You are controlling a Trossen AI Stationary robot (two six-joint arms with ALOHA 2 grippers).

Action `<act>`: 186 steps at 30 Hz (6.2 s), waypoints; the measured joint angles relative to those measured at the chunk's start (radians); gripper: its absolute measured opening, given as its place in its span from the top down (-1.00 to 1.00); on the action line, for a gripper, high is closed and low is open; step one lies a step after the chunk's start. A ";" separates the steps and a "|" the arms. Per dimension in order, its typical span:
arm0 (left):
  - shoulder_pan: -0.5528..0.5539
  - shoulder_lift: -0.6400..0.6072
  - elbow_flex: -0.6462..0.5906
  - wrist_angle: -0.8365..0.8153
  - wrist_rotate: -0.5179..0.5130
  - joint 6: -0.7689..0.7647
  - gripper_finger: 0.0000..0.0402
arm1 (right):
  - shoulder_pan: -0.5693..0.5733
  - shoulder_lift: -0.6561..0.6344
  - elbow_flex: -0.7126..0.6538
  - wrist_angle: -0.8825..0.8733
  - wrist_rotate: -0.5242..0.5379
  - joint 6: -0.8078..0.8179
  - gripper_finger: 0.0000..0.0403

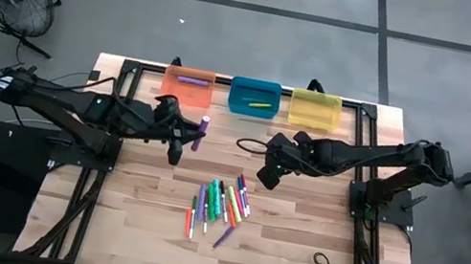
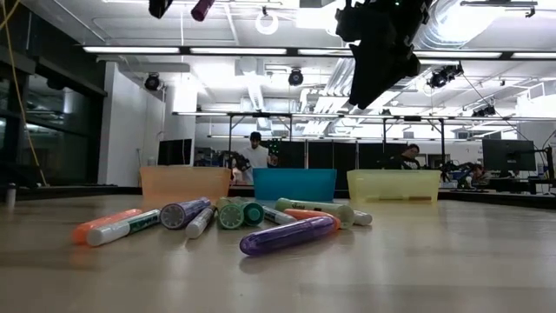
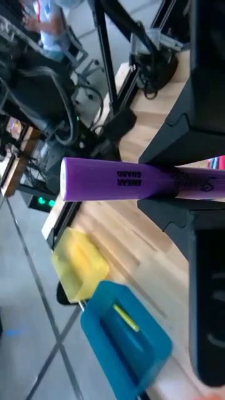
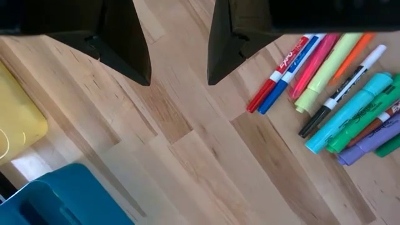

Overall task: Pick & Place Markers
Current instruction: Put the violet highlighter into the orange bin, then put the left orange pen into the blue bin

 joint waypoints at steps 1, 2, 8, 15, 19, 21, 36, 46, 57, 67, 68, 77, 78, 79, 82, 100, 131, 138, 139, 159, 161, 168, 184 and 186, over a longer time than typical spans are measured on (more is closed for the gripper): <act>0.000 0.000 0.000 -0.002 -0.012 0.001 0.66 | 0.000 0.000 0.000 0.000 0.000 0.000 0.28; 0.000 0.001 0.000 0.001 -0.019 0.002 0.66 | 0.000 0.000 0.000 0.000 -0.001 0.000 0.28; 0.036 0.001 0.000 0.055 0.009 0.026 0.66 | 0.000 0.000 0.000 0.000 -0.004 -0.001 0.28; 0.151 0.000 0.000 0.057 0.082 0.052 0.66 | 0.000 0.000 0.000 0.017 -0.011 -0.019 0.27; 0.250 -0.010 0.000 0.054 0.173 0.079 0.66 | 0.000 0.000 0.000 0.022 -0.013 -0.018 0.28; 0.305 -0.009 0.000 0.052 0.224 0.097 0.66 | 0.000 0.000 0.000 0.022 -0.020 -0.018 0.28; 0.875 0.051 0.000 -0.073 0.750 0.347 0.66 | 0.000 0.000 0.000 0.022 -0.021 0.010 0.28; 1.111 0.202 0.000 -0.106 0.984 0.563 0.66 | 0.000 0.000 0.000 0.023 0.015 0.005 0.28; 1.151 0.392 0.002 -0.167 0.783 0.869 0.66 | -0.003 0.000 0.000 0.023 0.060 0.011 0.27; 1.067 0.479 0.051 -0.251 0.479 1.154 0.66 | -0.015 0.000 0.000 0.035 0.064 0.026 0.28; 1.057 0.487 0.050 -0.250 0.464 1.169 0.66 | -0.016 0.000 0.000 0.034 0.072 0.035 0.28; 1.005 0.594 0.066 -0.245 0.361 1.235 0.66 | -0.016 0.000 0.000 0.037 0.099 0.055 0.28; 1.005 0.600 0.070 -0.249 0.357 1.234 0.66 | -0.016 0.000 0.000 0.037 0.099 0.056 0.28; 1.006 0.606 0.077 -0.248 0.352 1.234 0.66 | -0.016 0.000 0.000 0.037 0.099 0.058 0.28; 1.006 0.631 0.098 -0.242 0.340 1.232 0.66 | -0.016 0.000 0.000 0.037 0.098 0.079 0.27; 0.998 0.643 0.112 -0.244 0.294 1.252 0.45 | -0.016 0.000 0.000 0.037 0.075 0.132 0.28; 0.947 0.559 0.423 -0.844 0.641 0.600 0.45 | -0.013 0.000 0.000 -0.132 0.023 0.218 0.27; 0.796 0.463 0.345 -0.847 0.629 0.457 0.45 | -0.013 0.000 0.000 -0.178 0.038 0.212 0.27; 0.766 0.450 0.329 -0.845 0.629 0.427 0.45 | -0.013 0.000 0.000 -0.181 0.039 0.212 0.27; 0.102 0.409 0.085 -0.687 0.493 -0.339 0.45 | 0.020 0.000 0.000 -0.185 0.060 0.159 0.28; 0.038 0.409 0.075 -0.655 0.463 -0.430 0.45 | 0.032 0.000 0.000 -0.186 0.061 0.157 0.28; -0.152 0.409 0.044 -0.551 0.358 -0.794 0.45 | 0.067 0.000 0.000 -0.186 0.060 0.157 0.28; -0.290 0.560 0.031 -0.368 0.334 -1.194 0.45 | 0.093 0.000 0.000 -0.171 0.054 0.189 0.28; -0.289 0.587 0.031 -0.320 0.347 -1.177 0.45 | 0.098 0.000 0.000 -0.170 0.051 0.193 0.28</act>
